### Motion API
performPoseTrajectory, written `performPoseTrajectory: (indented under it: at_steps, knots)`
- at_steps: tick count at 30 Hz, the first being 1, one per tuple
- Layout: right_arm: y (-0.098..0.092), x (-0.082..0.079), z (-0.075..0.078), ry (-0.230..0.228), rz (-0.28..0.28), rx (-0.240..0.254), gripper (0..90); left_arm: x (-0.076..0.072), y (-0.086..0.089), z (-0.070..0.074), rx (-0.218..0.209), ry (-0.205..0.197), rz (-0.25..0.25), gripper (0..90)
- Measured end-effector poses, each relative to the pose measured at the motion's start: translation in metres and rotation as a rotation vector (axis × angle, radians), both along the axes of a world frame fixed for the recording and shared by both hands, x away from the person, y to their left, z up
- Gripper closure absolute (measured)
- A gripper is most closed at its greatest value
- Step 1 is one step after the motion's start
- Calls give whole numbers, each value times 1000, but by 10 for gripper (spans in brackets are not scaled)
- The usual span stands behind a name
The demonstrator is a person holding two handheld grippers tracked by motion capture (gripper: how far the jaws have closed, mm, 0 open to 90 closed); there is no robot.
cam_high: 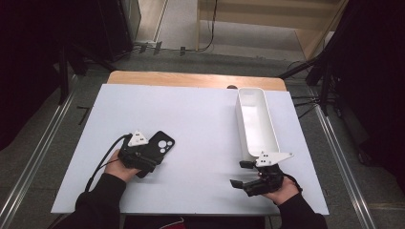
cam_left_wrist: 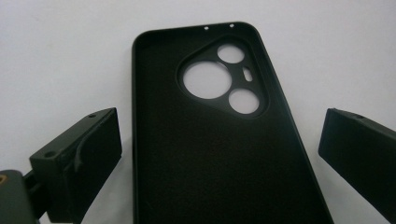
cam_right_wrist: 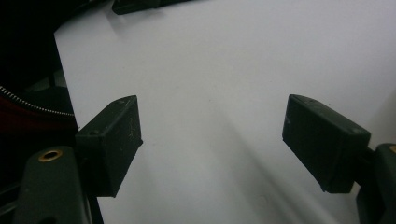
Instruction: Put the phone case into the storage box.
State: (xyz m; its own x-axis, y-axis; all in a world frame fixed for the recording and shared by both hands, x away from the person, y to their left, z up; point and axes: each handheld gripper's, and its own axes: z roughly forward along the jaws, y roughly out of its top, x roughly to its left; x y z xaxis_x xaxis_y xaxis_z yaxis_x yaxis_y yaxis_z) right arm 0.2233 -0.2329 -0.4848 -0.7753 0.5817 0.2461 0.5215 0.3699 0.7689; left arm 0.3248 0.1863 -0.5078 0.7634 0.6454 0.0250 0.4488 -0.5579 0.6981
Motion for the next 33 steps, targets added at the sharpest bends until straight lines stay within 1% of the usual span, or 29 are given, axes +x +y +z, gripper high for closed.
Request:
performPoseTrajectory:
  at_steps: [1,2,3,6,13,14,17,19,24,27,28,29,33]
  knots:
    - [0,0,0,5,0,0,182,0,-3,-1,33,-8,6,0]
    - [0,0,0,6,1,1,182,-1,-4,-2,49,-8,9,0]
    - [0,0,0,9,0,0,183,-1,-5,-2,53,-11,8,0]
    - [-1,-1,0,1,-2,2,182,0,-4,-2,43,1,9,0]
    - [0,-2,0,0,-9,-1,183,2,-4,-2,46,13,8,0]
    - [0,-2,0,10,-9,1,182,1,-4,-3,44,12,9,0]
    - [1,-2,-1,0,1,-5,183,1,-4,-3,44,13,10,0]
    - [2,-3,-1,6,-2,-6,183,1,-4,-3,42,14,12,0]
    - [2,-3,0,1,4,-3,183,2,-3,-2,42,15,13,0]
    - [2,-3,0,2,2,-2,183,1,-3,-2,32,11,19,26]
    - [3,-3,0,1,1,-2,183,0,-3,-2,25,6,29,50]
    - [3,-2,0,-3,5,-5,183,-1,-2,-1,18,3,38,97]
    - [3,-2,0,-3,4,-4,183,-1,-3,-2,17,1,50,101]
